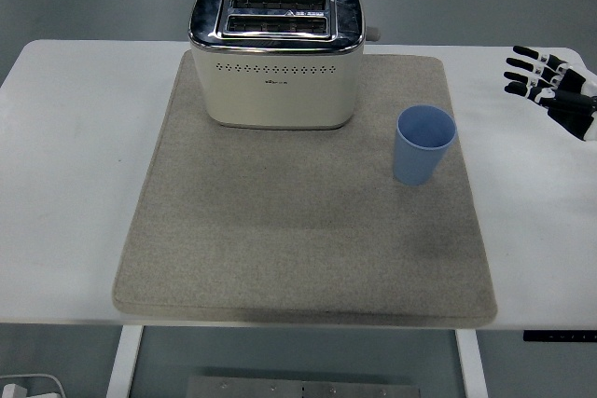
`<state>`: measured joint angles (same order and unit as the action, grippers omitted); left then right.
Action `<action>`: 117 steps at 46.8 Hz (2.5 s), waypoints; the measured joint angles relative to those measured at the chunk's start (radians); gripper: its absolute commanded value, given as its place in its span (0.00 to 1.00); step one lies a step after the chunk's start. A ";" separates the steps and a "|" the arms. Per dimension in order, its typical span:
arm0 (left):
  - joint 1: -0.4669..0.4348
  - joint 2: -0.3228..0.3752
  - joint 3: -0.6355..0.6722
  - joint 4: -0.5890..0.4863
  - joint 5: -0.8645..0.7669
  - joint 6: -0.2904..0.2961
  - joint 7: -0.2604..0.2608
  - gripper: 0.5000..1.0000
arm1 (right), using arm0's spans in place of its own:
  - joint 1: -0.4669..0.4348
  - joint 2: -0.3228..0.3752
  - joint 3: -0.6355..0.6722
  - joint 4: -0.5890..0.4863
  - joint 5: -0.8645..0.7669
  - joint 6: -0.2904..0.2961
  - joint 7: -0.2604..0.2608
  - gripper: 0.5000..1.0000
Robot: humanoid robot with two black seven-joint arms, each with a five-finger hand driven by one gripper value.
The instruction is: Put the water cup in front of the bread machine
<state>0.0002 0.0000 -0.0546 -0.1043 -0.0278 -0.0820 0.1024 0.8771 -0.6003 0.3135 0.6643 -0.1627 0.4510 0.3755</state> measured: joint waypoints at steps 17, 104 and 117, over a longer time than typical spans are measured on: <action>0.000 0.000 0.001 0.000 0.000 0.000 0.000 1.00 | -0.104 -0.110 0.048 0.163 -0.014 0.008 0.097 0.83; 0.000 0.000 0.001 0.000 0.000 0.001 0.000 1.00 | -0.286 -0.062 0.044 0.518 -0.349 -0.515 0.235 0.81; 0.000 0.000 0.001 0.000 0.000 0.001 0.000 1.00 | -0.278 -0.034 0.039 0.493 -0.354 -0.516 0.235 0.81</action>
<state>-0.0002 0.0000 -0.0537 -0.1043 -0.0276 -0.0813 0.1023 0.5987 -0.6344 0.3523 1.1572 -0.5163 -0.0645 0.6108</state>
